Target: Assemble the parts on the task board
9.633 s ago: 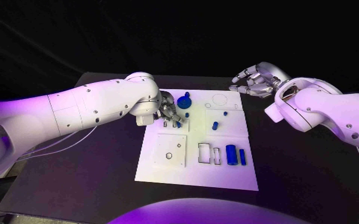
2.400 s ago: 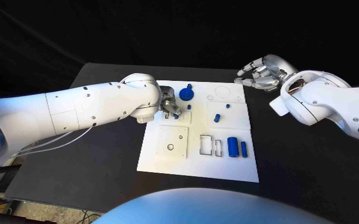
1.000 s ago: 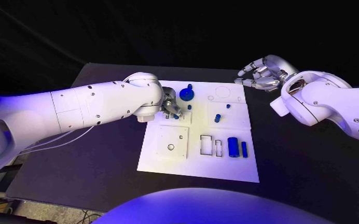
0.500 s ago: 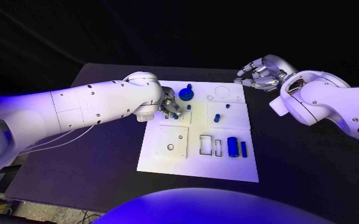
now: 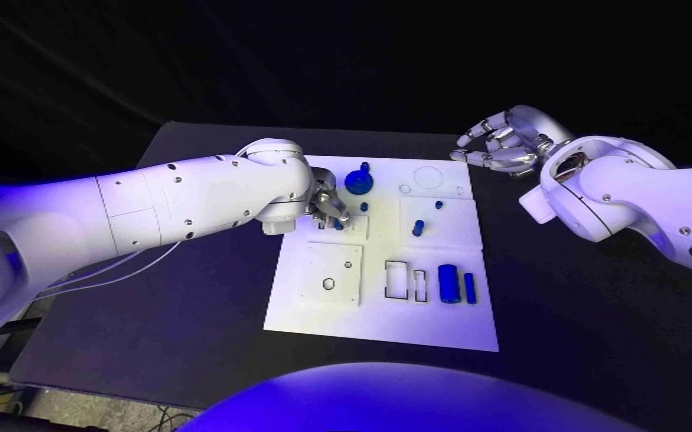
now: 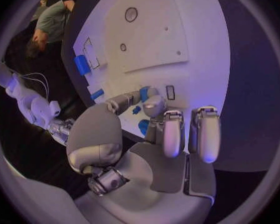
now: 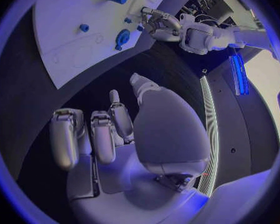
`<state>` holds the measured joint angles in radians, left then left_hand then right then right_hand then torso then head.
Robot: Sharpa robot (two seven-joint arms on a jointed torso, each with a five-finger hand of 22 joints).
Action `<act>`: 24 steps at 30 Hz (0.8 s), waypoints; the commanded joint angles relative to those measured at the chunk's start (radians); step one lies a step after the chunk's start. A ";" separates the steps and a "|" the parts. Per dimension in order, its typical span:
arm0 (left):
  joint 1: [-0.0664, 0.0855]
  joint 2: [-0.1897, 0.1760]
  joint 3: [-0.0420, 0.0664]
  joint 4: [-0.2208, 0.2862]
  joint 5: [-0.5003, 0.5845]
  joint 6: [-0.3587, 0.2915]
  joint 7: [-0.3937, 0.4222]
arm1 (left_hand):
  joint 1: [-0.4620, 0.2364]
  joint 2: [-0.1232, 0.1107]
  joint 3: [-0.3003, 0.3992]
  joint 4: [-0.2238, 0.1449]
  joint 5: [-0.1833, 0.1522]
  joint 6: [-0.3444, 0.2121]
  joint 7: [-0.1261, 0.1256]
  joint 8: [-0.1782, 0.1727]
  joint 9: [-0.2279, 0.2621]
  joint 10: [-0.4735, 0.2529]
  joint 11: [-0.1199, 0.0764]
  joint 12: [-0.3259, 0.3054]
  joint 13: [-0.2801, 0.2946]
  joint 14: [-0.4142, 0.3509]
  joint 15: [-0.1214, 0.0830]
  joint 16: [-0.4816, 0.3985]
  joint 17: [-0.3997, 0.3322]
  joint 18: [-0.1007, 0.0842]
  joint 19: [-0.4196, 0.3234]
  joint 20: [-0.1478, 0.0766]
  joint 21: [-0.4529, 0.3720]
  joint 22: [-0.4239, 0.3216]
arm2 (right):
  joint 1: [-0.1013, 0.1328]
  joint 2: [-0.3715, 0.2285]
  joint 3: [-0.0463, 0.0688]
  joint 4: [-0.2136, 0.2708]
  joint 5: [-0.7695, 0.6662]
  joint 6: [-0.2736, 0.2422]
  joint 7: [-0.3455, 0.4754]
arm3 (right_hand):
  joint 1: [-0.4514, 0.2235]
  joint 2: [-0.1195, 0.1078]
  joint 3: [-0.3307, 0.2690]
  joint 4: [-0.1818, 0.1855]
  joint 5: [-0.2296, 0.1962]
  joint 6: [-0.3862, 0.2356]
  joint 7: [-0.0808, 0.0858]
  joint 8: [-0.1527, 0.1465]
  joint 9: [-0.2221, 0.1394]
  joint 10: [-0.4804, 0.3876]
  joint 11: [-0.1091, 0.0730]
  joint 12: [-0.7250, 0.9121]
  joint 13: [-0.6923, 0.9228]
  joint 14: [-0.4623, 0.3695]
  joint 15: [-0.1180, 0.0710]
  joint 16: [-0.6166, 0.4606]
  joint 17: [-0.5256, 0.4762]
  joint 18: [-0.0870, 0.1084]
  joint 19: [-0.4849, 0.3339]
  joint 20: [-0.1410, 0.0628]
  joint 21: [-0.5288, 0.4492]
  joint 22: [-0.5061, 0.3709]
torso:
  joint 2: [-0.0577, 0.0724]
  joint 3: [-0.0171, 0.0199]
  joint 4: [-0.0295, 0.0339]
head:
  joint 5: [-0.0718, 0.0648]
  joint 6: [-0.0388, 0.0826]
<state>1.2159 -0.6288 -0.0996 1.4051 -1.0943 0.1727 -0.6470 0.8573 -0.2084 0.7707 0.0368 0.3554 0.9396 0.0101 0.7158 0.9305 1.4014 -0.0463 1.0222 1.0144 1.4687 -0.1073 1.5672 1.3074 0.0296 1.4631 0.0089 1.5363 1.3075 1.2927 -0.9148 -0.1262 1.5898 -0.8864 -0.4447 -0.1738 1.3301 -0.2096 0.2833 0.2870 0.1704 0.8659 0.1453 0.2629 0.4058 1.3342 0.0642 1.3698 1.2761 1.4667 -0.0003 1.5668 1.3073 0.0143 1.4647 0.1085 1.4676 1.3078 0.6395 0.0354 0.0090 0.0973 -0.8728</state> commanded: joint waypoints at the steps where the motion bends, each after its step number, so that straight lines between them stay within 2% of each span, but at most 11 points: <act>1: -0.004 0.000 -0.003 0.004 0.009 0.022 -0.005 | -0.015 -0.001 -0.014 0.008 -0.015 0.006 0.000 -0.001 -0.002 0.000 -0.003 0.005 0.001 0.102 -0.007 0.004 0.263 -0.019 0.081 -0.007 0.004 0.237 | -0.001 0.000 0.000 0.000 -0.010 -0.003 0.009 | -0.007 0.001 0.003 0.000 -0.003 -0.005 -0.002 0.004 0.001 -0.004 0.000 -0.004 0.000 0.097 -0.004 -0.007 0.235 0.014 0.042 -0.005 -0.005 0.212 | 0.000 -0.0003 0.0001 | 0.002 0.000; 3: -0.004 -0.001 -0.003 0.005 0.008 0.017 -0.005 | -0.022 -0.004 -0.031 0.024 -0.044 0.008 0.001 0.000 -0.005 0.000 -0.003 0.007 0.000 0.102 -0.006 0.004 0.263 -0.020 0.082 -0.007 0.004 0.237 | -0.001 0.000 0.000 0.000 -0.010 -0.004 0.009 | -0.009 0.001 0.002 0.001 -0.004 -0.005 -0.002 0.004 0.002 -0.005 0.000 -0.005 -0.002 0.096 -0.004 -0.007 0.234 0.014 0.041 -0.005 -0.006 0.211 | 0.000 -0.0001 -0.0001 | 0.002 0.000; 5: -0.004 -0.001 -0.003 0.005 0.008 0.014 -0.006 | -0.024 -0.005 -0.048 0.041 -0.060 0.009 0.001 0.000 -0.007 0.000 -0.003 0.008 0.000 0.102 -0.006 0.004 0.263 -0.020 0.082 -0.007 0.004 0.238 | -0.001 0.000 0.000 0.000 -0.009 -0.005 0.009 | -0.009 0.001 0.002 0.001 -0.004 -0.005 -0.002 0.004 0.002 -0.005 0.000 -0.005 -0.002 0.096 -0.004 -0.007 0.234 0.014 0.041 -0.005 -0.006 0.211 | 0.000 0.0000 -0.0006 | 0.002 0.000; 17: -0.004 -0.011 -0.002 0.009 0.003 -0.001 -0.007 | -0.018 -0.011 -0.125 0.097 -0.097 0.014 0.001 0.006 -0.013 0.001 -0.002 0.015 0.001 0.102 -0.006 0.004 0.263 -0.020 0.084 -0.007 0.006 0.240 | -0.001 -0.002 0.000 0.001 -0.009 -0.009 0.009 | -0.018 0.001 0.000 0.001 -0.008 -0.008 -0.002 0.004 0.004 -0.008 0.000 -0.008 -0.006 0.095 -0.005 -0.009 0.229 0.016 0.038 -0.005 -0.011 0.209 | 0.000 0.0004 -0.0002 | 0.003 0.000; 21: -0.004 -0.019 0.005 0.018 0.001 -0.007 -0.008 | -0.010 -0.011 -0.150 0.113 -0.098 0.016 0.001 0.009 -0.014 0.000 -0.003 0.013 -0.002 0.102 -0.006 0.004 0.263 -0.021 0.085 -0.007 0.007 0.241 | -0.001 -0.002 0.000 0.000 -0.009 -0.010 0.009 | -0.018 0.001 0.000 0.001 -0.008 -0.008 -0.002 0.004 0.004 -0.008 0.000 -0.008 -0.006 0.095 -0.005 -0.009 0.229 0.016 0.038 -0.005 -0.011 0.209 | -0.001 0.0000 0.0003 | 0.004 0.000; 24: -0.003 -0.028 0.014 0.027 0.004 -0.014 -0.007 | 0.007 -0.015 -0.190 0.139 -0.061 0.016 0.001 0.011 -0.016 0.000 -0.002 0.015 -0.003 0.102 -0.007 0.004 0.263 -0.021 0.085 -0.007 0.007 0.242 | -0.001 -0.002 0.000 -0.001 -0.009 -0.012 0.009 | -0.018 0.001 0.000 0.001 -0.008 -0.008 -0.002 0.004 0.004 -0.008 0.000 -0.008 -0.006 0.095 -0.005 -0.009 0.229 0.016 0.038 -0.005 -0.011 0.209 | -0.002 0.0003 0.0008 | 0.004 0.000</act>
<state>1.2120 -0.6545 -0.0888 1.4255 -1.0948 0.1678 -0.6513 0.8575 -0.2246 0.5850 0.1737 0.2902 0.9529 0.0106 0.7220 0.9150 1.4013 -0.0461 1.0334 1.0123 1.4688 -0.1072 1.5672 1.3074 0.0296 1.4634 0.0088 1.5402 1.3074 1.2921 -0.9172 -0.1262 1.5893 -0.8861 -0.4531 -0.1728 1.3222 -0.2089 0.2833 0.2869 0.1661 0.8659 0.1453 0.2629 0.4092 1.3343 0.0643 1.3660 1.2712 1.4667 -0.0002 1.5629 1.3073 0.0142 1.4645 0.1087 1.4618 1.3075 0.6395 0.0356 0.0086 0.1007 -0.8728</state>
